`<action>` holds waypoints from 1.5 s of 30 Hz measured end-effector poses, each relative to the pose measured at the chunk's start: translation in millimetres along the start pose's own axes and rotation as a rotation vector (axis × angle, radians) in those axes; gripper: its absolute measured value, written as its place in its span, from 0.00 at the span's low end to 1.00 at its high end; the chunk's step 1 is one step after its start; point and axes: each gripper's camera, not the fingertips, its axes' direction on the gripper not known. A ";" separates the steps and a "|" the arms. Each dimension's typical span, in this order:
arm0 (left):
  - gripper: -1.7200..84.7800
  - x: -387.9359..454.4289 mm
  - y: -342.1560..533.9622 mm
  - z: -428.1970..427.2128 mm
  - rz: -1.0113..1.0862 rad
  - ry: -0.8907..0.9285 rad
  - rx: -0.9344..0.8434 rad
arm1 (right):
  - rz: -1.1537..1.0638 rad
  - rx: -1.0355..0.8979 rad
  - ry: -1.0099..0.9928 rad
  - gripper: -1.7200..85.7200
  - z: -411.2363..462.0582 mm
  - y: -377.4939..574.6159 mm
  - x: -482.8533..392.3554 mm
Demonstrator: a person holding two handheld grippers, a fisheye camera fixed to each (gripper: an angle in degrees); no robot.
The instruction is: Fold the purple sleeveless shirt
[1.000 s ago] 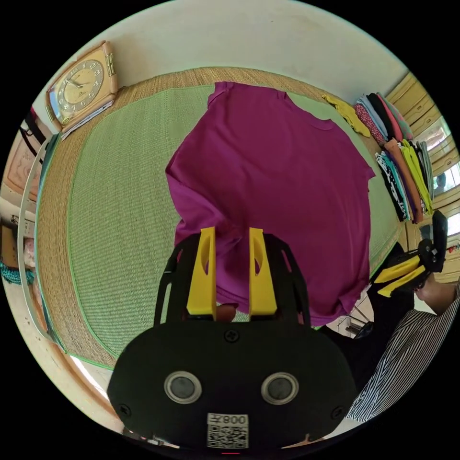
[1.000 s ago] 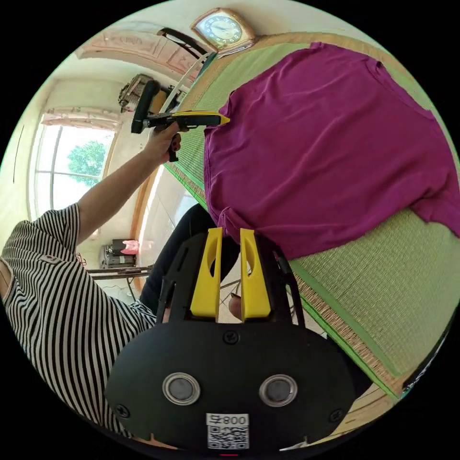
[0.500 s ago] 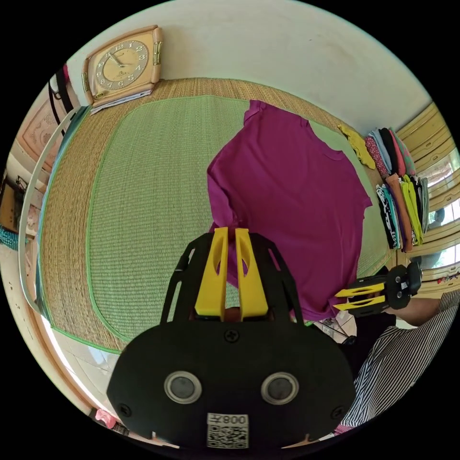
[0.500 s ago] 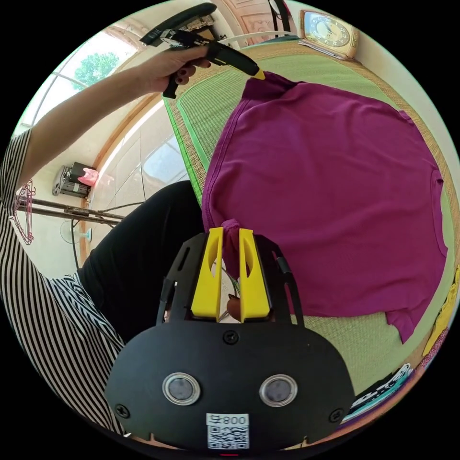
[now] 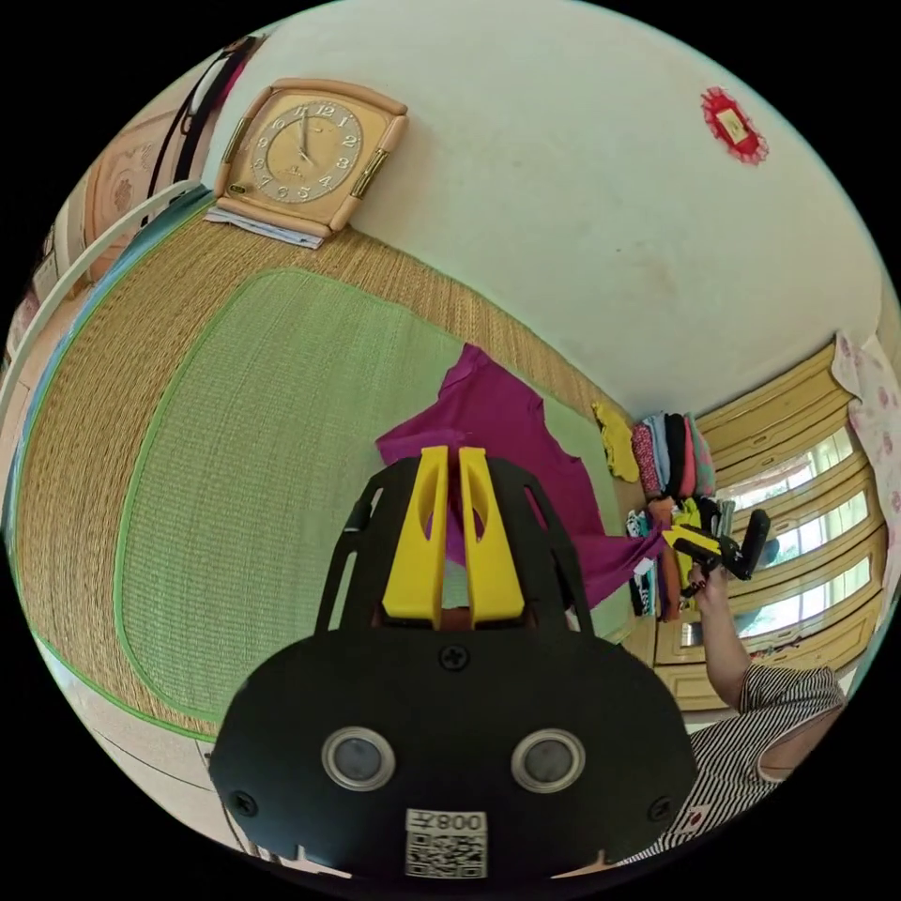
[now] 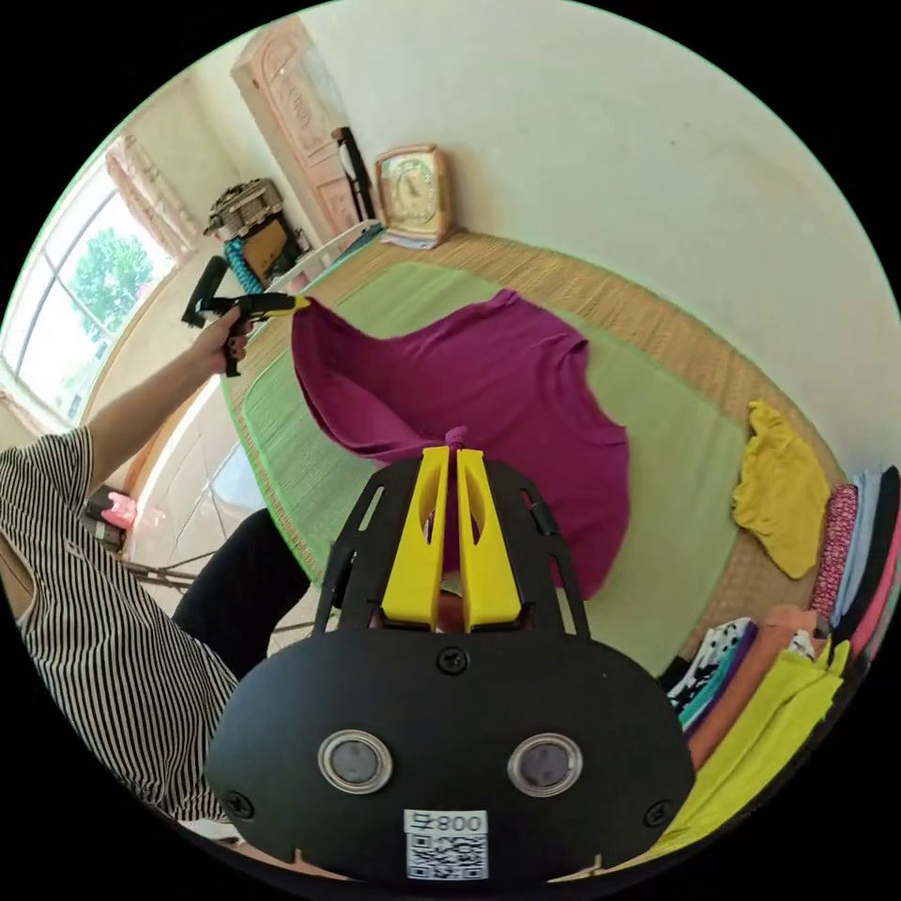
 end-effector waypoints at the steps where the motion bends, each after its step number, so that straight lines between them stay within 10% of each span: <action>1: 0.05 4.8 -13.7 -3.3 -0.018 0.033 0.027 | 0.017 0.028 0.032 0.02 -14.0 -3.3 15.4; 16: 0.04 173.1 -28.3 -177.8 0.351 0.324 0.491 | 0.007 0.690 0.228 0.03 -358.5 103.6 72.0; 33: 0.05 15.9 276.2 14.2 -0.096 0.111 -0.151 | 0.465 -0.019 -0.198 0.03 -5.1 415.8 154.9; 45: 0.05 -25.2 321.7 68.9 -0.185 0.071 -0.262 | 0.574 -0.078 -0.276 0.03 38.6 469.6 189.3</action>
